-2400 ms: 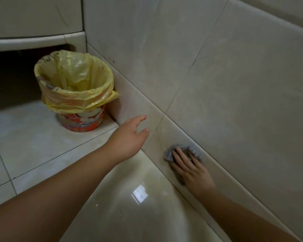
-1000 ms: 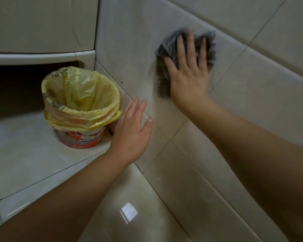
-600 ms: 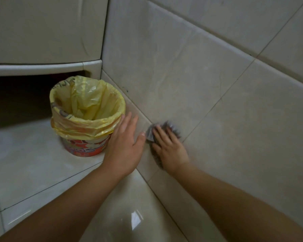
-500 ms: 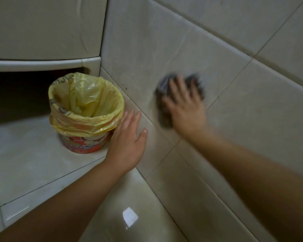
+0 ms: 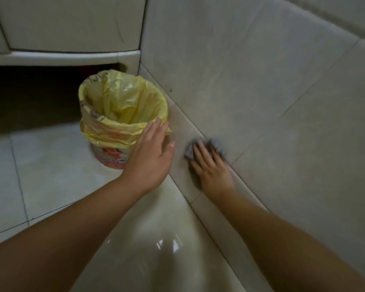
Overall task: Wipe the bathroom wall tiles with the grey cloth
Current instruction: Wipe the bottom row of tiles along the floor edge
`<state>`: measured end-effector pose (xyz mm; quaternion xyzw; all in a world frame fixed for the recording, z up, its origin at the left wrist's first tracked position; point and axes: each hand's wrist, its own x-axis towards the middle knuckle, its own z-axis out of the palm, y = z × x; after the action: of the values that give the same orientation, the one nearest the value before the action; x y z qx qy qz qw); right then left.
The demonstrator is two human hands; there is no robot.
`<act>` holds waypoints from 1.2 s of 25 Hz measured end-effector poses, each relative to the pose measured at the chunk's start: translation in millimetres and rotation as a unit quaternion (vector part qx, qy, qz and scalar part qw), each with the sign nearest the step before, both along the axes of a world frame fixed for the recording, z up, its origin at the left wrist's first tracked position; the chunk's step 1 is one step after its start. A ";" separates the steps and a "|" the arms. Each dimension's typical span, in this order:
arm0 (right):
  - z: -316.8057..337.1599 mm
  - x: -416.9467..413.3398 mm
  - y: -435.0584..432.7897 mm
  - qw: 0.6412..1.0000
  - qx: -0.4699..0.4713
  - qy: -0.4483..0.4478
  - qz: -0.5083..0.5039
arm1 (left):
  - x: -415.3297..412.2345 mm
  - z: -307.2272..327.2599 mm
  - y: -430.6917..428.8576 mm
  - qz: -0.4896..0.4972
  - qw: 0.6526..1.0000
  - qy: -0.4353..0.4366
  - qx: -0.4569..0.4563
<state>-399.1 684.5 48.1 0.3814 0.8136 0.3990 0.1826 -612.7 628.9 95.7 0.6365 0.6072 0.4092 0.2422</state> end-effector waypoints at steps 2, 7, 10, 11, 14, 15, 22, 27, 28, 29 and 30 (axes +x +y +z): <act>-43.5 27.6 -39.3 0.996 -0.081 -0.021 -0.035 | -7.6 -6.1 -4.3 -0.006 1.000 0.010 -0.007; -54.8 69.7 -89.3 0.968 -0.209 -0.124 -0.069 | -6.7 -12.7 -6.2 -0.031 0.999 0.023 -0.024; -34.3 26.7 -48.9 0.992 -0.099 -0.043 -0.059 | 10.0 -12.2 -12.3 -0.056 0.997 0.039 -0.023; -32.3 14.9 -34.7 0.999 -0.043 -0.002 -0.031 | 15.5 -13.4 -14.9 -0.066 0.996 0.048 -0.023; -53.0 1.9 -37.1 0.993 -0.084 -0.032 -0.079 | 24.0 -17.5 -21.3 -0.088 0.993 0.073 -0.033; -63.0 9.8 -47.4 0.988 -0.121 -0.049 -0.082 | 25.4 -17.9 -22.9 -0.092 0.992 0.083 -0.036; -64.6 84.6 -132.8 0.961 -0.238 -0.106 -0.092 | 49.5 -9.6 -30.2 -0.114 0.989 0.086 -0.023; -31.5 50.8 -83.0 0.994 -0.081 0.021 -0.070 | 58.1 -7.8 -39.6 -0.123 0.989 0.083 -0.008; -32.7 43.9 -77.3 0.993 -0.082 0.010 -0.081 | 57.3 -8.4 -41.1 -0.119 0.989 0.083 -0.012; -39.0 39.5 -77.6 0.992 -0.086 -0.002 -0.092 | 55.2 -8.6 -42.7 -0.114 0.990 0.081 -0.018; -47.9 41.2 -84.2 0.990 -0.099 -0.018 -0.095 | 53.8 -8.7 -45.0 -0.110 0.991 0.077 -0.023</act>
<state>-357.9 600.3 0.2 0.4298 0.8056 0.3044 0.2713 -558.9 583.9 87.1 0.7236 0.5595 0.3155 0.2527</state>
